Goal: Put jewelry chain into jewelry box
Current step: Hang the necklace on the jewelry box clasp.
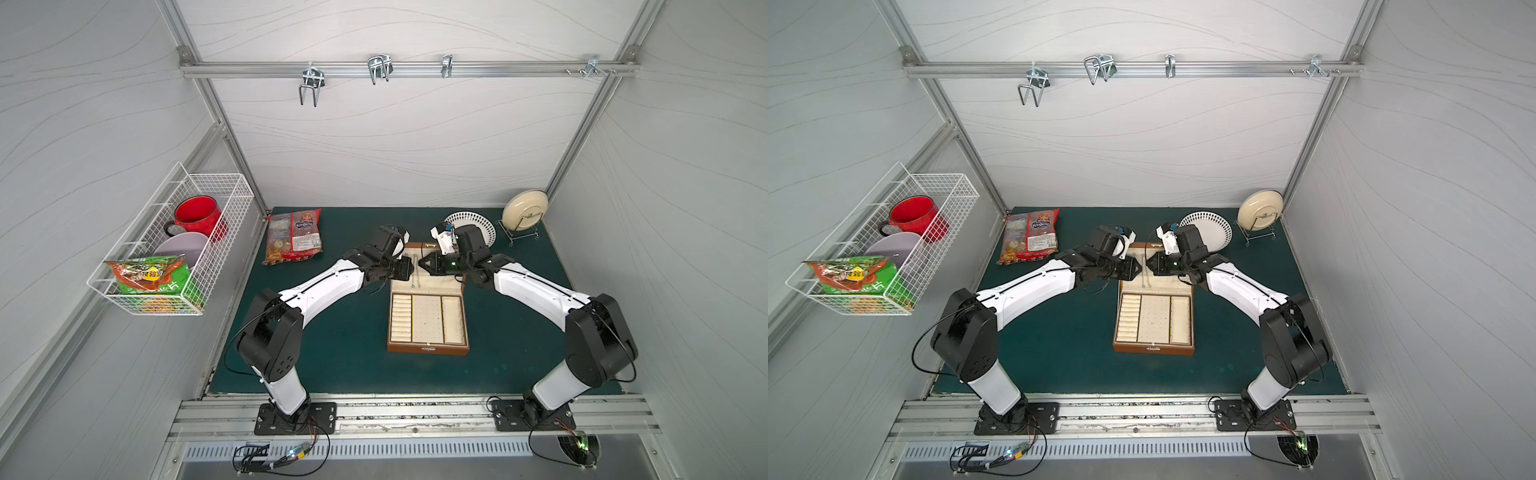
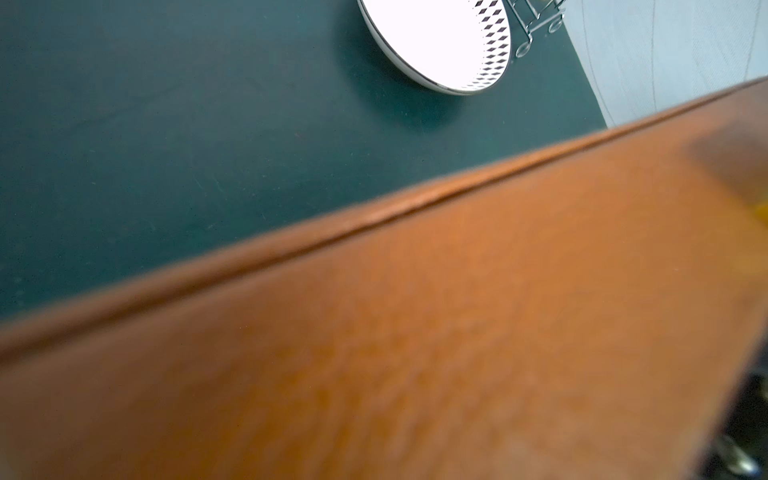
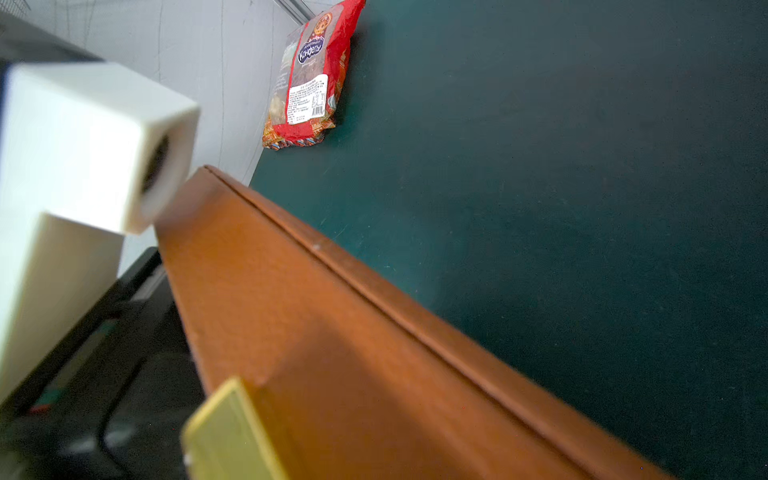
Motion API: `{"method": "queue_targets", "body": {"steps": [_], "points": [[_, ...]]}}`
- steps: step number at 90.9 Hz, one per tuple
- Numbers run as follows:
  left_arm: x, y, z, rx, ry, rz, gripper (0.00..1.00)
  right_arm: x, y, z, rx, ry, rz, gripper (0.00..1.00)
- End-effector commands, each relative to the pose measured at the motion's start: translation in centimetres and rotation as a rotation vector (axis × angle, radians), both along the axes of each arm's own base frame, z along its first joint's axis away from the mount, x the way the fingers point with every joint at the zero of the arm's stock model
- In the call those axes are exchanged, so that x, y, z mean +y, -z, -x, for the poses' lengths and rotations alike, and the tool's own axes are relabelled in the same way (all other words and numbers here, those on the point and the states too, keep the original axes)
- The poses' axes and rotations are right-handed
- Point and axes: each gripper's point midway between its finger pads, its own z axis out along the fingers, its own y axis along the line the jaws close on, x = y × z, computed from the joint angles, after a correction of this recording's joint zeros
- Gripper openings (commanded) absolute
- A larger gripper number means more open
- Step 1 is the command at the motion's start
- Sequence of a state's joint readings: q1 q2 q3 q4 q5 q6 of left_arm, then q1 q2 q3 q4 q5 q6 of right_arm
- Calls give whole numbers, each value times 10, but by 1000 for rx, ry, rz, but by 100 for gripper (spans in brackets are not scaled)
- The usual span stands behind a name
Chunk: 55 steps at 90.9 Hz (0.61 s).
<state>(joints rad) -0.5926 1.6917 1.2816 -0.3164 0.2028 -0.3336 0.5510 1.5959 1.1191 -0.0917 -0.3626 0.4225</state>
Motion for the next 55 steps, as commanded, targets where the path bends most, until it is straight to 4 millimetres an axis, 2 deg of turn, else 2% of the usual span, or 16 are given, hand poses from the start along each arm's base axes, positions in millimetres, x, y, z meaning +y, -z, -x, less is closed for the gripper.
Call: {"method": "queue_targets", "body": {"steps": [1, 6, 10, 18, 27, 35, 55], "points": [[-1, -37, -4, -87, -3, 55, 28, -4, -4, 3, -16, -1, 8, 10], [0, -40, -4, -92, -5, 55, 28, -3, -3, 3, -16, -7, 5, 4], [0, -43, -3, -96, -4, 58, 28, -2, -2, 4, -14, -10, 7, 2], [2, -46, -1, -98, -5, 56, 28, -2, -1, 4, -15, -7, 16, 11], [5, -54, 2, -108, -5, 59, 29, -4, -4, 9, -43, -15, 23, 15], [9, -64, 6, -128, -6, 63, 29, -7, -9, 16, -82, -19, 29, 23], [22, -86, 22, -191, 7, 63, 32, -23, -16, 37, -266, -51, 133, 33]]}}
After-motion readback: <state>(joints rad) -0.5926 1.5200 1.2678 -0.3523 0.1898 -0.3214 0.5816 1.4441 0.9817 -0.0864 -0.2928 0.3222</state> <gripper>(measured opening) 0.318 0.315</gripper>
